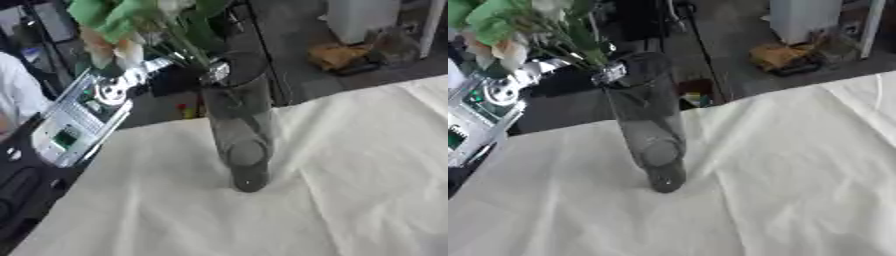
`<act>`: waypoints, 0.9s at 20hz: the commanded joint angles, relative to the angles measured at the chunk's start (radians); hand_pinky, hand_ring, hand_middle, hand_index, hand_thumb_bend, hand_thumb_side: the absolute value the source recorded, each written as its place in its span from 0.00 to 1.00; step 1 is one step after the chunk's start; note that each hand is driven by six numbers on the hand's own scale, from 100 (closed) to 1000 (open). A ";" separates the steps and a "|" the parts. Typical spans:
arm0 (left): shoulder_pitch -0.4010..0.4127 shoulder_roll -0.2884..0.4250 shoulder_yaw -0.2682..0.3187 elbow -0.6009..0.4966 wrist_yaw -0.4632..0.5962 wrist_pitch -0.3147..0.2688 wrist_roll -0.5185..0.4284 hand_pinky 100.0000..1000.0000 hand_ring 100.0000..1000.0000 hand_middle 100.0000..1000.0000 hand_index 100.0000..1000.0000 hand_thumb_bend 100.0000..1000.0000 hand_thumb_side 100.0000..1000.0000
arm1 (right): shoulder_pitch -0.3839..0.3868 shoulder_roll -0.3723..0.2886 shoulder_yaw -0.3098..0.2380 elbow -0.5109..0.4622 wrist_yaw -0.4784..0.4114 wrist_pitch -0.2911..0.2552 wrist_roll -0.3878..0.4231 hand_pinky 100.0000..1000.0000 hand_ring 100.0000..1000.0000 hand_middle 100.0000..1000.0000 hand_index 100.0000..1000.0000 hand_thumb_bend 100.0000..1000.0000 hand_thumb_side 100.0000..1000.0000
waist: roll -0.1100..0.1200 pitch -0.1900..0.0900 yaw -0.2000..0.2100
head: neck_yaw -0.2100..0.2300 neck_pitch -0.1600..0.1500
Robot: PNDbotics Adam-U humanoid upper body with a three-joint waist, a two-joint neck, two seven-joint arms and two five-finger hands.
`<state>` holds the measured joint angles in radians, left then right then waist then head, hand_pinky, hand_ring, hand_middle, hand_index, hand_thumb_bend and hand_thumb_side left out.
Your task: Arrange flowers into the vase.
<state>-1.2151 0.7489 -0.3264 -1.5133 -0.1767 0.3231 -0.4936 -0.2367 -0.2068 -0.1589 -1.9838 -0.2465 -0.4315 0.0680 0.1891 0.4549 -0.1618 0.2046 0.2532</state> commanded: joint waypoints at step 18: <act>-0.037 0.064 0.110 -0.015 -0.255 -0.059 -0.366 0.83 1.00 1.00 1.00 0.45 0.79 | 0.003 -0.010 -0.001 -0.016 0.009 0.014 -0.011 0.85 0.86 0.48 0.93 0.00 0.82 | -0.001 -0.037 0.024 | -0.008 0.008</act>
<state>-1.2327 0.7739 -0.2389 -1.5188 -0.4054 0.2617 -0.8426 -0.2287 -0.2068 -0.1592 -1.9838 -0.2399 -0.4203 0.0590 0.1954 0.4482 -0.1407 0.1991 0.2550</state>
